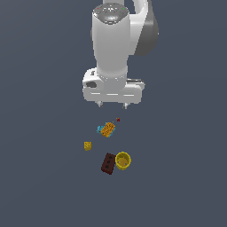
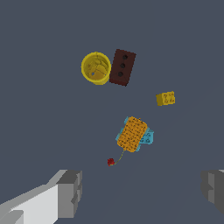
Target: Pick up a designated object from a clutter of objects.
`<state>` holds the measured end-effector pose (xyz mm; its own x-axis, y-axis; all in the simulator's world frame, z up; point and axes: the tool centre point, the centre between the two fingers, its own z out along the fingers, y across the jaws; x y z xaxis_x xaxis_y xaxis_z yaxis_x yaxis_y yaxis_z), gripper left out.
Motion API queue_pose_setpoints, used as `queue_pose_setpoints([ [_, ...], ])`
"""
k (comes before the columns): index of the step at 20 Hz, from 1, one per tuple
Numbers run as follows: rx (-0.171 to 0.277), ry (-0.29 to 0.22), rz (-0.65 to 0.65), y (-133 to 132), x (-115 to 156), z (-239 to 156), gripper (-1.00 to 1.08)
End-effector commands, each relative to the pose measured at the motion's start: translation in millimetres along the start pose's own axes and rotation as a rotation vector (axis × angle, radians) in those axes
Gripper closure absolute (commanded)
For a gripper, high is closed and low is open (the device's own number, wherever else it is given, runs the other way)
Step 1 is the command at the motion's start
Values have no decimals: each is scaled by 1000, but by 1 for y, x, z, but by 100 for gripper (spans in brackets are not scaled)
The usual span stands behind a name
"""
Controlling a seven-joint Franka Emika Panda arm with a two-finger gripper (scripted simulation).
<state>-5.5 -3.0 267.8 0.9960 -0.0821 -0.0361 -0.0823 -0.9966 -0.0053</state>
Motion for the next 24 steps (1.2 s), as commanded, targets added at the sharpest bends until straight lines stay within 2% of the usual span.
queue_pose_setpoints([
  [1,0,2,32,1,0,13,-92],
  [15,3,25,325,11,-19,122,-92],
  [24,3,35,443,16,-34,161,-92],
])
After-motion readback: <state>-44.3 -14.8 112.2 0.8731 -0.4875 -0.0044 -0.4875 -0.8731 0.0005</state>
